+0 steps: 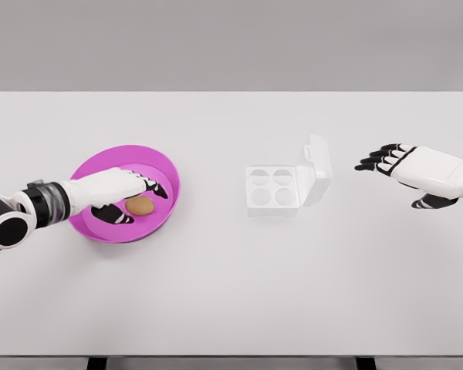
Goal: Pack egg into the box and close the box lid
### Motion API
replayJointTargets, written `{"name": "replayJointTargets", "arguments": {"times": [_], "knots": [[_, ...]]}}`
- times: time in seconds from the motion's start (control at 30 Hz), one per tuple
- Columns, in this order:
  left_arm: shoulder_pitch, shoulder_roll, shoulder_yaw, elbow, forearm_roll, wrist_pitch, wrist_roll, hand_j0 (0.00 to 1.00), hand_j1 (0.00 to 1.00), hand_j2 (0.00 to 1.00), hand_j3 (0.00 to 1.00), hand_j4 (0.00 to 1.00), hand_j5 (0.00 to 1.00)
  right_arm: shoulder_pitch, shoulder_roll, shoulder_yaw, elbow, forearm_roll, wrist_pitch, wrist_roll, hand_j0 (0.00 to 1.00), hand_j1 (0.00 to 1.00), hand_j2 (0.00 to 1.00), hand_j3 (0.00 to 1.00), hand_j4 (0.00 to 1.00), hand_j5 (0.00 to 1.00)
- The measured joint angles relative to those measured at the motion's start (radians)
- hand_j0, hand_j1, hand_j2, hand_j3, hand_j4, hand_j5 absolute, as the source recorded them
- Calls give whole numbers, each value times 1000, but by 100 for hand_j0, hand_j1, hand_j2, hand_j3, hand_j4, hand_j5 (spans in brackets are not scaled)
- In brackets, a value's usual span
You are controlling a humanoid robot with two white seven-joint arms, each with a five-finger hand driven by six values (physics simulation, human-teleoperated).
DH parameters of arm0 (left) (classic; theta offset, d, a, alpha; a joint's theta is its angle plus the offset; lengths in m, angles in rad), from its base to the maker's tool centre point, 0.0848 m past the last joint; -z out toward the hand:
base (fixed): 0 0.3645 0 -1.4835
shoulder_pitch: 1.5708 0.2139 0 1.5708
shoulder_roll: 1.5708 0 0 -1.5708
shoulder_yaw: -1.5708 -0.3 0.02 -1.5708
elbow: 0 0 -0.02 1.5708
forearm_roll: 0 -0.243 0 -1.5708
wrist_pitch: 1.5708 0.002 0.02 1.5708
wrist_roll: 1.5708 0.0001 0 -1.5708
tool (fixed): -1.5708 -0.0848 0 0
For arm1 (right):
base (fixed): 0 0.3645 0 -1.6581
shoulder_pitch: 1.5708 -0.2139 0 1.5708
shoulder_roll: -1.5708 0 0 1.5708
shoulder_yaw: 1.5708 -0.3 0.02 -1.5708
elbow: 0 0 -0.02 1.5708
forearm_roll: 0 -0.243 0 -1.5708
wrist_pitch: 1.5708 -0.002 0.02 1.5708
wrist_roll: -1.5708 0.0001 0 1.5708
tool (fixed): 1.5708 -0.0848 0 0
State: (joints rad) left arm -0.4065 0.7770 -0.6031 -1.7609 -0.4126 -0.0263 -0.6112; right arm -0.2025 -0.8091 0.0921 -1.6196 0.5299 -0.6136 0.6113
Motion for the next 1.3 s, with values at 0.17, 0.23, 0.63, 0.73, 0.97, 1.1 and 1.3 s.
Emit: {"name": "replayJointTargets", "arguments": {"times": [0.17,0.23,0.63,0.73,0.97,1.1,1.3], "knots": [[2,0,0,0,1,0,0,70,70,70,70,70,70,0,0,0,0,0,0,0,100,100,100,100,100,100],[3,1,0,0,1,0,0,70,70,70,70,70,70,0,0,0,0,0,0,0,100,100,100,100,100,100],[3,3,0,2,0,0,0,71,71,71,71,71,71,2,-1,0,0,0,0,0,100,100,100,100,100,100],[3,4,0,4,0,0,0,72,72,72,72,72,72,2,-2,-1,0,0,0,0,100,100,100,100,100,100],[2,4,0,7,-1,0,0,71,71,71,71,71,71,5,-1,-3,-1,0,0,0,100,100,100,100,100,100],[2,4,0,8,-2,0,0,71,71,71,71,71,71,5,-1,-3,-1,0,0,0,100,100,100,100,100,100],[2,3,0,12,-4,0,0,71,71,71,71,71,71,15,-1,-3,-28,0,0,0,100,100,100,100,100,100]]}}
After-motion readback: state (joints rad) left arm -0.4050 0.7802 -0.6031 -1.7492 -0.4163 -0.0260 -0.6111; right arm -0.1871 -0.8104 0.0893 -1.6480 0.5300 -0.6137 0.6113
